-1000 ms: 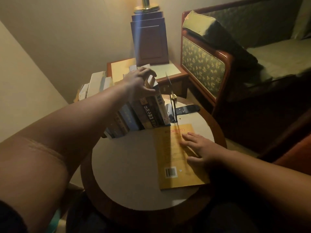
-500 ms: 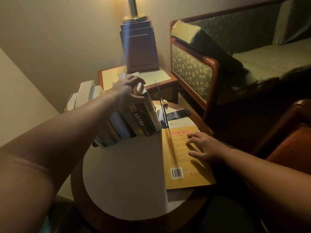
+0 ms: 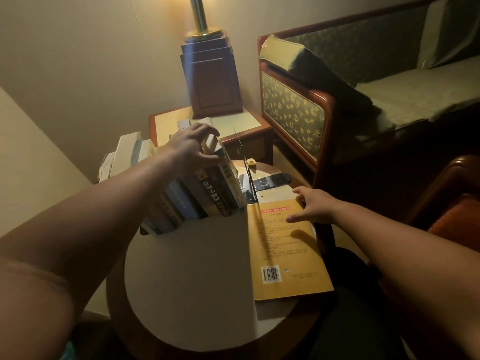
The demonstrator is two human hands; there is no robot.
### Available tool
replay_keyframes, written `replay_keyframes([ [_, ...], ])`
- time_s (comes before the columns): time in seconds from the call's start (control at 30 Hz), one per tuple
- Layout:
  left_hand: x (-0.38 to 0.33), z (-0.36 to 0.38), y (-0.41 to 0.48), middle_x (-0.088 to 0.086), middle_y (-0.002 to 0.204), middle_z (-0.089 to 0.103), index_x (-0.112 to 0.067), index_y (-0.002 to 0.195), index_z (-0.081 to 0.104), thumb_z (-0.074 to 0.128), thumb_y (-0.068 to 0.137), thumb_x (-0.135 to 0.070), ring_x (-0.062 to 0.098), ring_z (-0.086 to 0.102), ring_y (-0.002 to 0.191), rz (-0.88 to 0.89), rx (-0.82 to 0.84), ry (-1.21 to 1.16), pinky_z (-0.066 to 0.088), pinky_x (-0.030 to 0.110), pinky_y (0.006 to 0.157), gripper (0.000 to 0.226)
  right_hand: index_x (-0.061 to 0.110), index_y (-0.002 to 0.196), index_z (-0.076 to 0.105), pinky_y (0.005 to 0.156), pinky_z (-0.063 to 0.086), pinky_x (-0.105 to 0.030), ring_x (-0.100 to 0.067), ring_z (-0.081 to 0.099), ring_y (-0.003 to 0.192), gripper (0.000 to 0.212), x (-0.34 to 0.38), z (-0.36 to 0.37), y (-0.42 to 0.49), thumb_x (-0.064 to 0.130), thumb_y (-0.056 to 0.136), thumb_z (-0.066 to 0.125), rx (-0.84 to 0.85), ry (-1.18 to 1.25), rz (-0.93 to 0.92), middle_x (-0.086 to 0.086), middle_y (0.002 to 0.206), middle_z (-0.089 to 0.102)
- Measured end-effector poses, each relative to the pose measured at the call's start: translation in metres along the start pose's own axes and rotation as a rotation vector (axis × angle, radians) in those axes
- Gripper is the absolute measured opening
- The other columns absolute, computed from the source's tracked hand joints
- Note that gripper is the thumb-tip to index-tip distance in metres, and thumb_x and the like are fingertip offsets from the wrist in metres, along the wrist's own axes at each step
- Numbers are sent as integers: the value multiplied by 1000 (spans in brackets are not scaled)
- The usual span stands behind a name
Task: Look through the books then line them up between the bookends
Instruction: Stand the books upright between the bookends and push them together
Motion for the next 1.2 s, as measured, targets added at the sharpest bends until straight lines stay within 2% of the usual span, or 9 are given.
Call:
replay_keyframes([
  [0.23,0,-1,1,-3,148,37,-39,130,44,70,77,-57,26,41,129,4,0,9,45,47,98,62,19,132,51,100,49,-35,-22,48,121,85,2,6,-1,38,62,94,30,-79,49,-4,129,43],
  [0.37,0,-1,0,-2,148,37,-37,131,44,70,78,-56,26,40,128,-1,4,7,45,44,97,62,19,117,54,95,55,-36,-23,55,118,67,2,-5,-5,22,64,94,-29,186,45,-2,123,50],
  [0.5,-4,-2,0,-2,149,37,-36,131,44,70,79,-54,26,40,129,3,1,14,44,46,99,62,15,118,57,74,58,-27,-22,63,108,54,14,-27,-25,10,73,87,-96,416,-32,-3,112,61],
  [0.67,-2,-1,1,-2,149,37,-37,131,43,71,79,-55,26,41,129,18,17,15,44,48,100,62,16,126,62,82,62,-41,-21,63,105,51,33,-72,-62,10,79,82,-284,507,-189,-3,114,61],
  [0.77,0,0,3,-1,148,37,-37,131,43,71,78,-55,27,42,128,20,34,9,45,49,100,63,14,127,63,74,61,-26,-16,64,103,49,37,-106,-83,7,81,80,-434,564,-283,0,113,62],
  [0.9,-2,-1,3,-1,148,38,-36,132,44,71,79,-53,29,42,128,23,34,-7,44,51,100,63,20,122,66,71,61,-24,-13,66,97,43,41,-138,-103,11,82,80,-649,507,-347,2,109,65],
  [1.0,-2,-1,3,-1,149,38,-38,133,43,72,78,-53,29,42,127,18,49,-2,43,50,100,64,29,125,61,68,56,-19,-18,62,100,47,55,-138,-106,14,84,77,-687,311,-355,-3,115,57],
  [1.1,-1,-1,3,-2,150,36,-41,134,41,72,76,-55,29,41,128,4,63,8,41,49,101,67,39,140,47,56,48,-14,-19,56,99,62,76,-126,-101,10,89,69,-565,49,-318,-7,125,49],
  [1.2,-3,-1,2,-1,151,35,-39,137,40,71,78,-54,28,40,129,-3,69,21,41,49,102,68,42,153,29,64,60,-24,-21,63,98,80,93,-115,-95,2,92,63,-388,-50,-283,-8,135,49],
])
Point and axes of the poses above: each hand's wrist, its own y-axis towards the middle knuckle, its own z-axis out of the palm, x = y × z, the point moved 9 cm from there along y, towards the middle knuckle
